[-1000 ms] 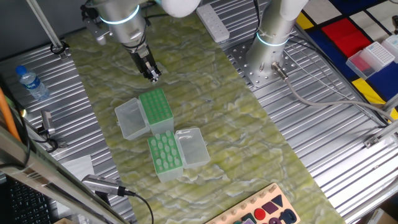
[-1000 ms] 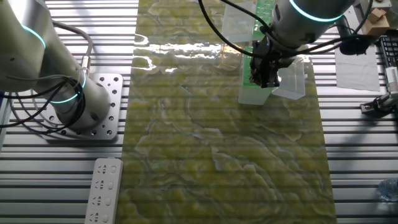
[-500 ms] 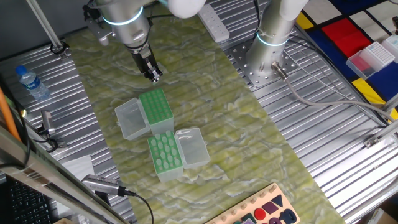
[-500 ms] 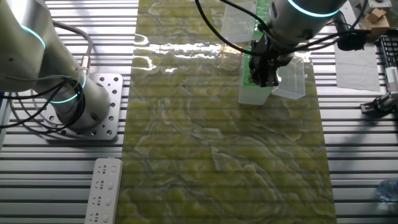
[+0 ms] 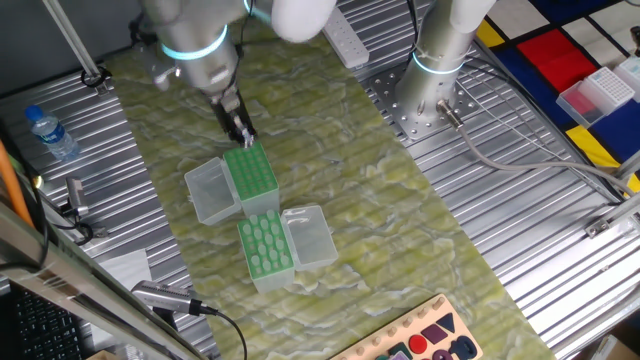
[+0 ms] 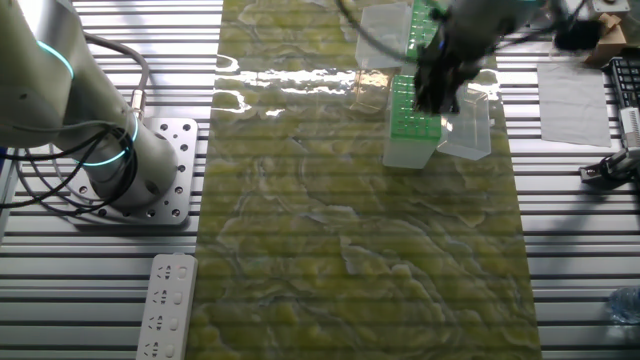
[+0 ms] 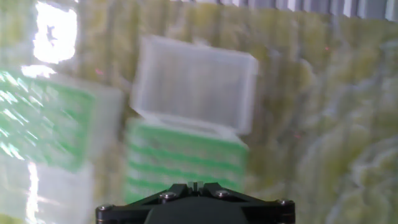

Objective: Transfer all large pipette tips from one holder to another

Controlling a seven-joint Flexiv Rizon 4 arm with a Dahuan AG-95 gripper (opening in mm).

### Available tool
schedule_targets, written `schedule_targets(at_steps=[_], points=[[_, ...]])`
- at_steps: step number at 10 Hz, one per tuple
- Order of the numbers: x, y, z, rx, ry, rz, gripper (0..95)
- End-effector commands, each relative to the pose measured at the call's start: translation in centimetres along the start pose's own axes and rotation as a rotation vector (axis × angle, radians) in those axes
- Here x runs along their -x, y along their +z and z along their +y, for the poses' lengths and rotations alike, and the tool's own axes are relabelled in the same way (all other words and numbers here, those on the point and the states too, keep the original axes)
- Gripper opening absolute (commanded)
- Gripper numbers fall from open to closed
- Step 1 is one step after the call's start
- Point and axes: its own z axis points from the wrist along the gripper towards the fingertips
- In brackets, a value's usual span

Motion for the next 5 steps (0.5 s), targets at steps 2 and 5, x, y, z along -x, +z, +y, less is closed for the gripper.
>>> schedule_targets(at_steps=[2,5], points=[[3.9,-0.6,5.4,-0.010,0.073,-0.004,0.0],[6.7,-0.5,9.3,-0.013,0.102,-0.016,0.0]])
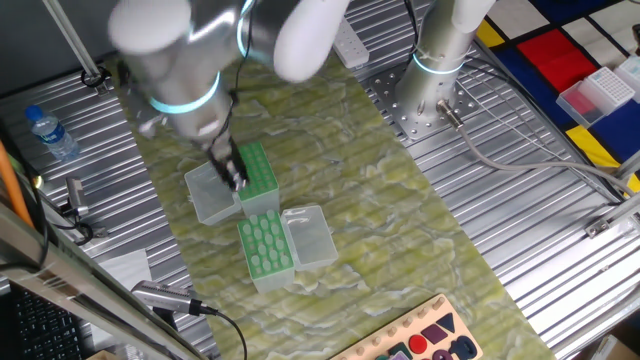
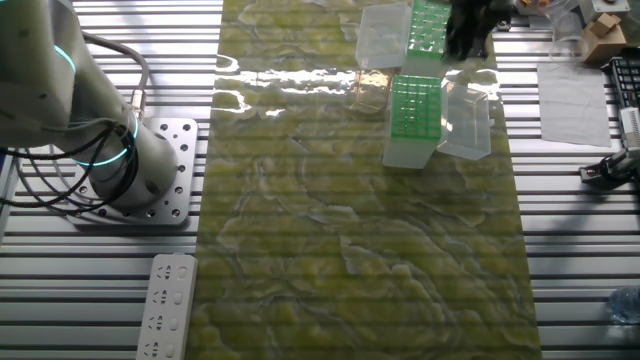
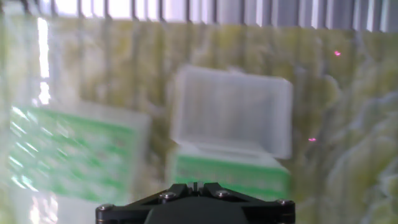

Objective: Transfer all large pipette tips from one holder to another

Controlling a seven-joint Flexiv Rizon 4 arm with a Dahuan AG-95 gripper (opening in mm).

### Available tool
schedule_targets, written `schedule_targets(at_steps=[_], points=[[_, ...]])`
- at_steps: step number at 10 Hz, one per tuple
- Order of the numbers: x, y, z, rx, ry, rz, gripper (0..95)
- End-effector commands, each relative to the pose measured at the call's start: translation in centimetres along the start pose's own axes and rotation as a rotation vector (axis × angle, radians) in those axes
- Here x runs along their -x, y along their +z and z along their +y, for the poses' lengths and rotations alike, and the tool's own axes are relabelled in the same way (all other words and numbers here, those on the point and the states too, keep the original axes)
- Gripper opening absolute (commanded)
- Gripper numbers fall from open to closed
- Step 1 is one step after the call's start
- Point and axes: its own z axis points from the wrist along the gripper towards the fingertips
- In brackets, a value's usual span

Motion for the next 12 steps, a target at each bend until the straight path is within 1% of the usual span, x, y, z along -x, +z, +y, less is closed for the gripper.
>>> schedule_targets(at_steps=[1,3,5,6,9,12], points=[[1.0,0.3,2.2,-0.006,0.015,-0.019,0.0],[1.2,0.6,3.1,-0.008,0.004,-0.054,0.0],[1.4,0.9,3.4,-0.006,0.009,-0.058,0.0],[1.5,1.1,3.7,-0.004,0.020,-0.057,19.0],[1.6,1.4,4.0,0.005,0.056,-0.051,19.0],[1.7,2.0,4.2,0.007,0.087,-0.058,19.0]])
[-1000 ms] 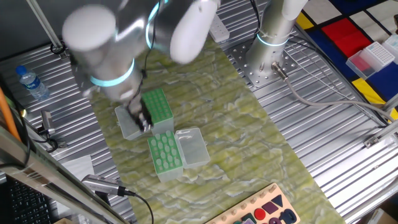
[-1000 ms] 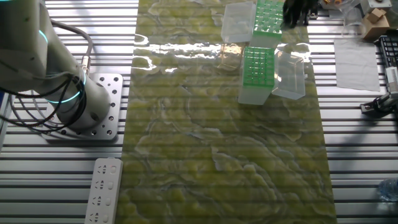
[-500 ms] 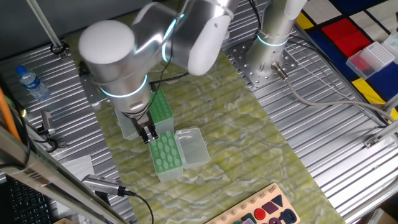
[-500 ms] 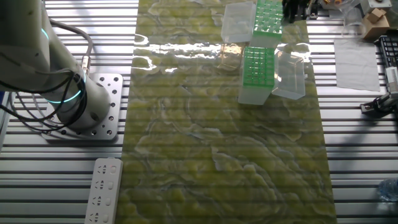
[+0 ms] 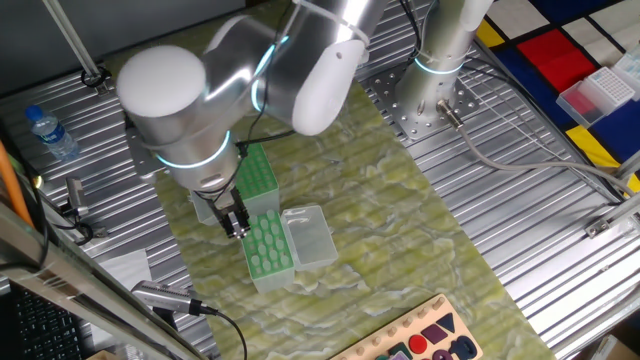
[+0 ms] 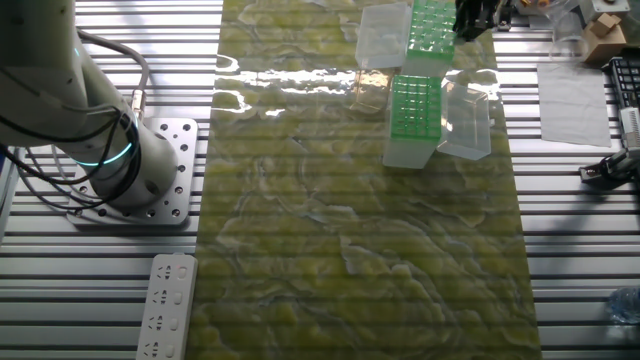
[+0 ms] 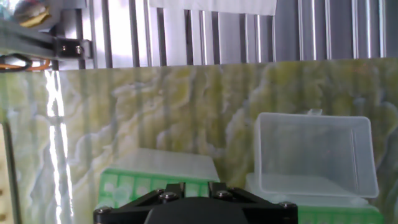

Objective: Transfer all large pipette tips from one holder to another

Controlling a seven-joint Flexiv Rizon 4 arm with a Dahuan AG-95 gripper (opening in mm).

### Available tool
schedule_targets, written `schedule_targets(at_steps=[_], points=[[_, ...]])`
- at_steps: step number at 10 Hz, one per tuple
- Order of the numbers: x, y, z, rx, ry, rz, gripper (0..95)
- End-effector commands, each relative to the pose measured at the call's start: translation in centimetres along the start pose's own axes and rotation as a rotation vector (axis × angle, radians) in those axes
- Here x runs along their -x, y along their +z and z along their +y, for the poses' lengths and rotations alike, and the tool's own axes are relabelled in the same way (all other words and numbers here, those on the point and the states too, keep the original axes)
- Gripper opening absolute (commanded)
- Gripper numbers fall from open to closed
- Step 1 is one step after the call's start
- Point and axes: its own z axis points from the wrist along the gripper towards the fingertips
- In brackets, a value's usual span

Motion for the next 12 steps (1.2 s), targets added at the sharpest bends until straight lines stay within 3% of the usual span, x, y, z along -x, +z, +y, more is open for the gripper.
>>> schedule_targets(at_steps=[1,6,10,11,12], points=[[0.13,0.37,0.26,0.005,0.021,-0.001,19.0],[0.01,0.75,0.89,0.010,0.039,-0.001,19.0],[-0.61,1.36,0.31,0.008,0.020,-0.005,19.0],[-0.61,1.36,0.31,0.007,0.021,-0.004,0.0],[-0.62,1.37,0.31,0.005,0.023,-0.004,0.0]])
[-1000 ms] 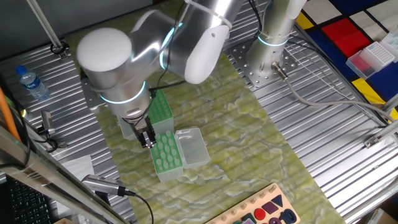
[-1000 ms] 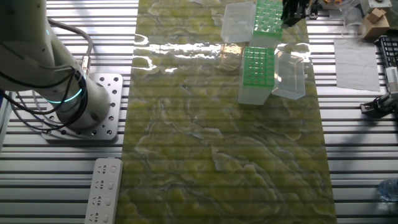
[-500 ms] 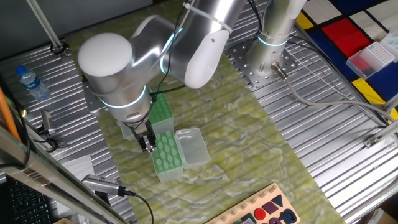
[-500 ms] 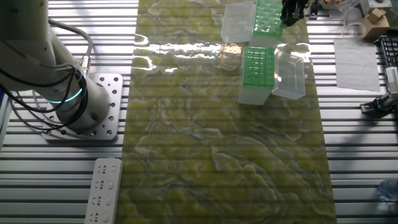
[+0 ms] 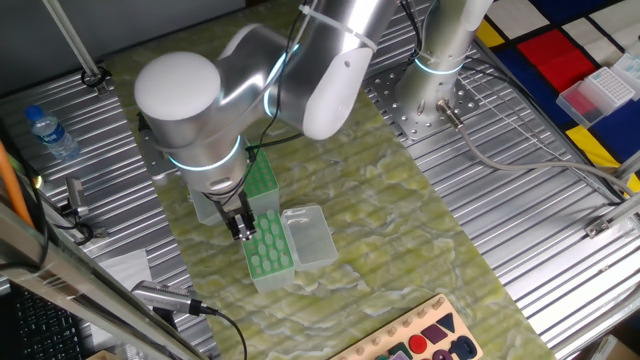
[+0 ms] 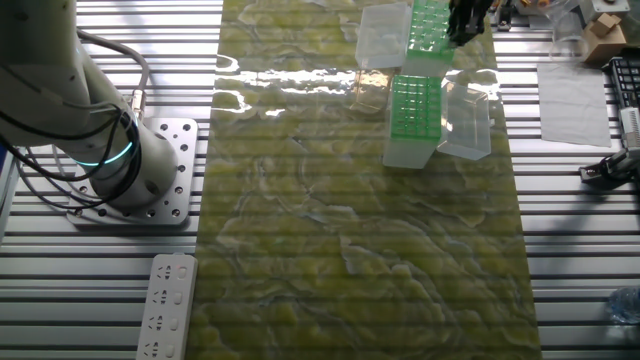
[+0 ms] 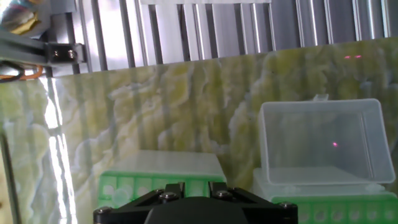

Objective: Transfer all large pipette tips from one holder to another

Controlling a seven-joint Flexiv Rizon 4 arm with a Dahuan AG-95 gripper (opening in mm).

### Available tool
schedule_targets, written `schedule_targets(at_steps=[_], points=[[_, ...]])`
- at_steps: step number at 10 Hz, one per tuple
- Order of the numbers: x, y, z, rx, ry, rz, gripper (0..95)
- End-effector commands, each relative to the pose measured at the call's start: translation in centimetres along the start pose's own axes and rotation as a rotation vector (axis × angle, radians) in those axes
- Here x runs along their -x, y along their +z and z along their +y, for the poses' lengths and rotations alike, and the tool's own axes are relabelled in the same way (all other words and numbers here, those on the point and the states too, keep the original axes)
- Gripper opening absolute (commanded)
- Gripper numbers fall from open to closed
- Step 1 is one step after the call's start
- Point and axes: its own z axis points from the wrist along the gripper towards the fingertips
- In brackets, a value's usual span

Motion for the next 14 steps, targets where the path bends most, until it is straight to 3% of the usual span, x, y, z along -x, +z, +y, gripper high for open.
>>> schedule_targets(at_steps=[1,4,7,8,12,14], points=[[0.1,0.0,0.0,-0.003,0.001,0.004,0.0],[0.3,-0.8,0.6,-0.006,-0.008,0.013,0.0],[1.0,-3.7,1.5,-0.015,-0.043,0.031,0.0],[1.6,-5.7,1.6,-0.016,-0.068,0.045,0.0],[2.6,-10.0,1.2,-0.004,-0.100,0.054,0.0],[2.6,-11.4,0.9,0.001,-0.125,0.051,0.0]])
